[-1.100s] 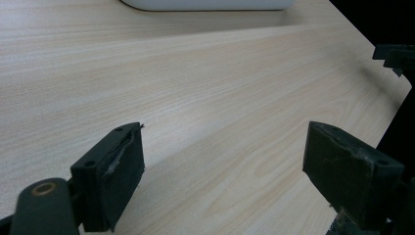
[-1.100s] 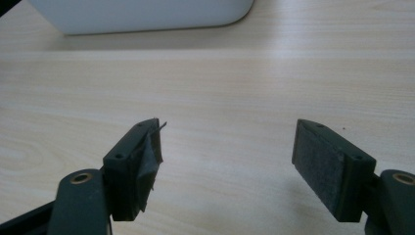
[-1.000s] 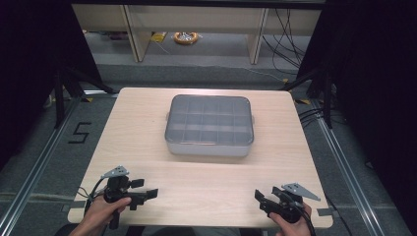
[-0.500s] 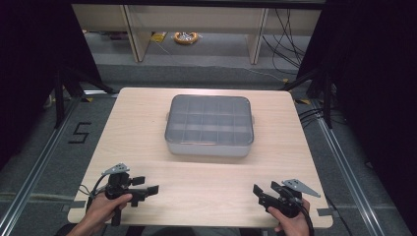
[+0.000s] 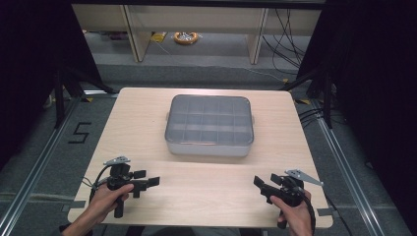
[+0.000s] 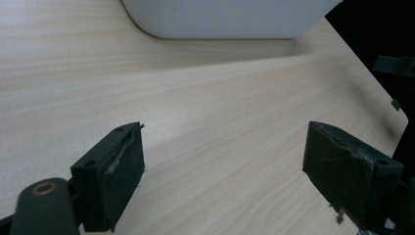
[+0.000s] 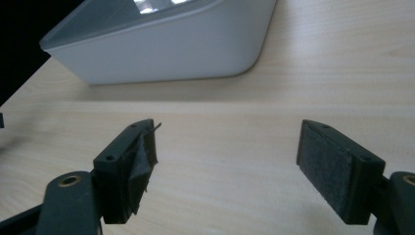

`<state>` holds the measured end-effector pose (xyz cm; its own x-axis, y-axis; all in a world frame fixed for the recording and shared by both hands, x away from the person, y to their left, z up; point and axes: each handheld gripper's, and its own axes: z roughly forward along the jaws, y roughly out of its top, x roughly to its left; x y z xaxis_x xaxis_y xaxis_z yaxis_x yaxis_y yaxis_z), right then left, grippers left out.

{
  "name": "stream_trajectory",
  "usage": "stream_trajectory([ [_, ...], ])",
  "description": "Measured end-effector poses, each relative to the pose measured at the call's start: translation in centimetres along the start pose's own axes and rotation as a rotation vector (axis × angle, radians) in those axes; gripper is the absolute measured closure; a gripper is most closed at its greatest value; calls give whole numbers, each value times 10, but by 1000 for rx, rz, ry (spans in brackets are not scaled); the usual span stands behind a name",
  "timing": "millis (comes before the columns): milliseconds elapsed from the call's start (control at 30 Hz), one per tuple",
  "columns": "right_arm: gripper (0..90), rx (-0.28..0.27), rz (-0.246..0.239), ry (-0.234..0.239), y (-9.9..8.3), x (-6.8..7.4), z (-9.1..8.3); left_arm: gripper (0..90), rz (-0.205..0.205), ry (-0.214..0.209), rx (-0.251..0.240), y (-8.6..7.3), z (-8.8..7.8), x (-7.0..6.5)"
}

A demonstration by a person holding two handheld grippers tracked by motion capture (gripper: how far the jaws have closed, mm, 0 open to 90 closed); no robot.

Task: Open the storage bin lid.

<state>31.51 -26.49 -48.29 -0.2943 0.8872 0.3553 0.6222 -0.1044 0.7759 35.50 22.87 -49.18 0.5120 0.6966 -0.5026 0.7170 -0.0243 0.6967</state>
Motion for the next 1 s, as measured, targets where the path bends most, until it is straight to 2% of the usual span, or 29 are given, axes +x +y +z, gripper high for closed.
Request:
stream_trajectory([
  [67, 239, 12, 55, 22, 6, 4, 1, 148, 9, 2, -1, 4, 1, 0],
  [100, 241, 0, 29, 15, 12, 2, 6, 148, 14, 1, -1, 6, 2, 1],
  [133, 241, 0, 29, 15, 12, 2, 6, 148, 14, 1, -1, 6, 2, 1],
  [167, 243, -10, 19, 38, 18, 0, 10, 148, 14, 3, -4, 7, 2, 1],
  [233, 244, -11, 12, 16, 21, -2, 13, 148, 17, 6, -2, 8, 2, 3],
  [267, 244, -1, 27, 31, 23, -2, 13, 148, 15, 10, -6, 9, 2, 3],
  [333, 245, -6, 17, 31, 25, -3, 16, 148, 19, 21, -14, 11, 3, 4],
  [367, 247, -13, 27, 39, 30, -3, 18, 148, 19, 15, -6, 12, 3, 5],
  [400, 248, -8, 70, 45, 32, -1, 17, 148, 16, 17, -7, 13, 4, 4],
  [433, 251, -9, 49, 36, 35, -3, 18, 148, 18, 16, -10, 14, 4, 5],
  [467, 251, -16, 47, 38, 38, -5, 19, 149, 21, 17, -11, 17, 5, 5],
  [567, 255, -14, 73, 41, 44, -5, 20, 149, 21, 19, -11, 20, 6, 5],
  [600, 262, -32, 48, 36, 50, -10, 23, 151, 23, 20, -16, 22, 6, 6],
  [633, 262, -32, 48, 36, 50, -10, 23, 151, 18, 20, -15, 24, 7, 7],
  [667, 265, -28, 95, 43, 57, -9, 24, 153, 16, 28, -18, 26, 7, 7],
  [733, 272, -29, 102, 37, 63, -10, 27, 153, 13, 25, -20, 30, 8, 8],
  [767, 276, -28, 90, 43, 66, -12, 29, 152, 6, 32, -30, 31, 9, 8],
  [800, 276, -28, 90, 43, 66, -12, 29, 152, 5, 21, -24, 33, 9, 10],
  [833, 280, -26, 94, 24, 68, -12, 31, 153, 2, 19, -27, 35, 10, 11],
  [867, 281, -22, 121, 52, 73, -11, 33, 153, -5, 20, -30, 37, 11, 12],
  [900, 281, -42, 71, 42, 75, -16, 37, 153, -8, 24, -35, 38, 12, 13],
  [933, 281, -42, 71, 42, 75, -16, 37, 153, -10, 26, -29, 40, 12, 14],
  [967, 281, -51, 79, 59, 77, -17, 39, 153, -14, 20, -27, 42, 13, 15],
  [1000, 282, -41, 125, 50, 81, -15, 42, 153, -17, 21, -34, 43, 14, 16],
])
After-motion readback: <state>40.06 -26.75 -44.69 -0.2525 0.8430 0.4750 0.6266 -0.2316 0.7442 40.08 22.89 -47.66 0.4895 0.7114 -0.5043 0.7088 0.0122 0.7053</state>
